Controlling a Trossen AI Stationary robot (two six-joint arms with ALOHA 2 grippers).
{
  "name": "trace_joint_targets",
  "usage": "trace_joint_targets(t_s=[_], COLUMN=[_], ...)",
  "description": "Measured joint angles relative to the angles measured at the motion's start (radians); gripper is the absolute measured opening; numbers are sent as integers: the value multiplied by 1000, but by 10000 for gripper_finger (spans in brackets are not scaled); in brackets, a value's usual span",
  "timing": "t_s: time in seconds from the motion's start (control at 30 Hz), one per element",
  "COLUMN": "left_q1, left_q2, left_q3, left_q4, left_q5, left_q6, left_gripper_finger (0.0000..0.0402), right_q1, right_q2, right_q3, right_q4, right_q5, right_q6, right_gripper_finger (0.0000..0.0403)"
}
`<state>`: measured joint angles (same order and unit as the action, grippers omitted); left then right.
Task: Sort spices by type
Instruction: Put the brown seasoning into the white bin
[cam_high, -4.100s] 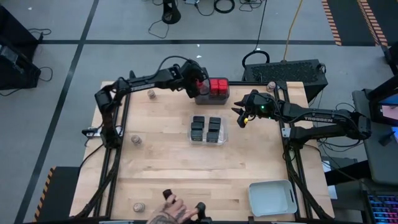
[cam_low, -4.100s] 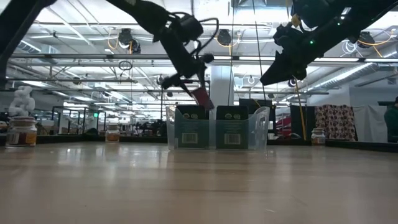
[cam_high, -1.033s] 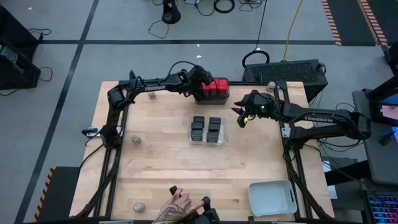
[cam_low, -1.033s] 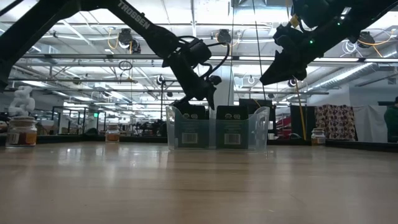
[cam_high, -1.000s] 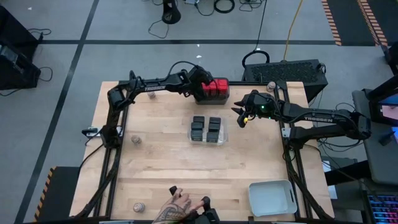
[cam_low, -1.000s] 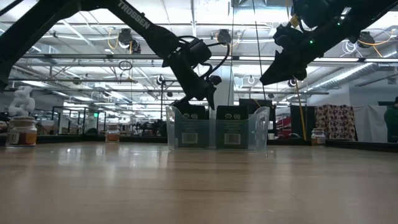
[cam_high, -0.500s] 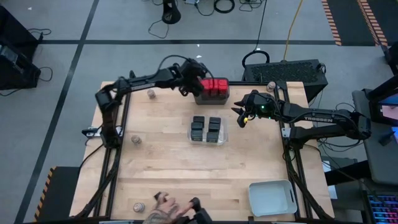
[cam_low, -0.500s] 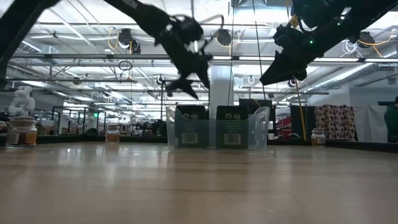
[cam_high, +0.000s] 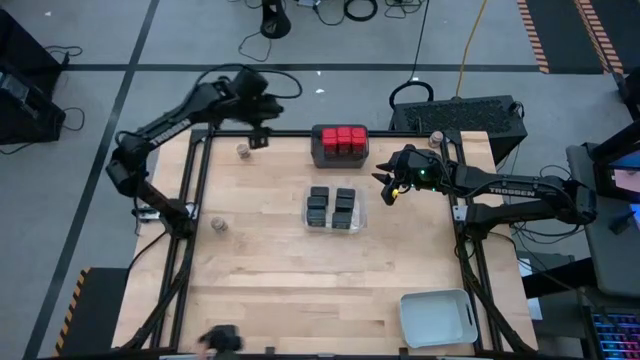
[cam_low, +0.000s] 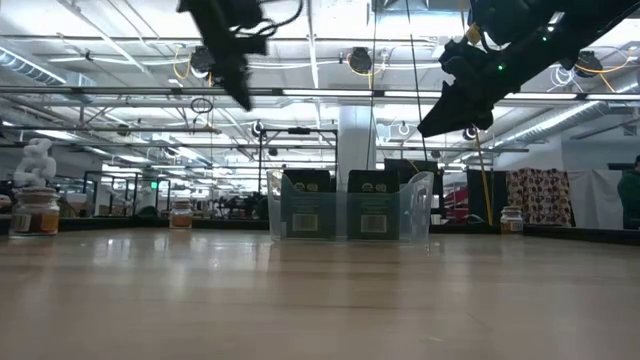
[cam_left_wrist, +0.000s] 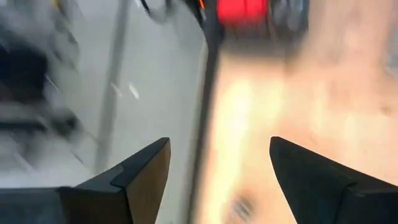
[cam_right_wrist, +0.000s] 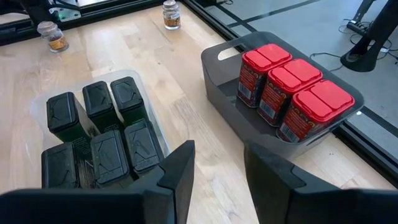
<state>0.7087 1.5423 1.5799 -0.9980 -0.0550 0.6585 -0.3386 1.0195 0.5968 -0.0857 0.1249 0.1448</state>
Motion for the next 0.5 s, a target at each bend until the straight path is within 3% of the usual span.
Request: trace_joint_targets(t_s=[0.13,0.27,0.5], left_q1=[108,208,297], left_q2=[-2,20,72], left_q3=[0,-33,-130], left_q4=[-155,-179,-186], left_q5=[49,171,147], left_q6=[-180,-260,-252], left_gripper_finger=[281,281,281], right_q1=[0,0,30], right_q2=[0,0,0], right_q3=[0,0,0], right_q4=[8,5,-4], right_q5=[0,0,0], right_q6=[1,23,29], right_gripper_finger=[121,121,121])
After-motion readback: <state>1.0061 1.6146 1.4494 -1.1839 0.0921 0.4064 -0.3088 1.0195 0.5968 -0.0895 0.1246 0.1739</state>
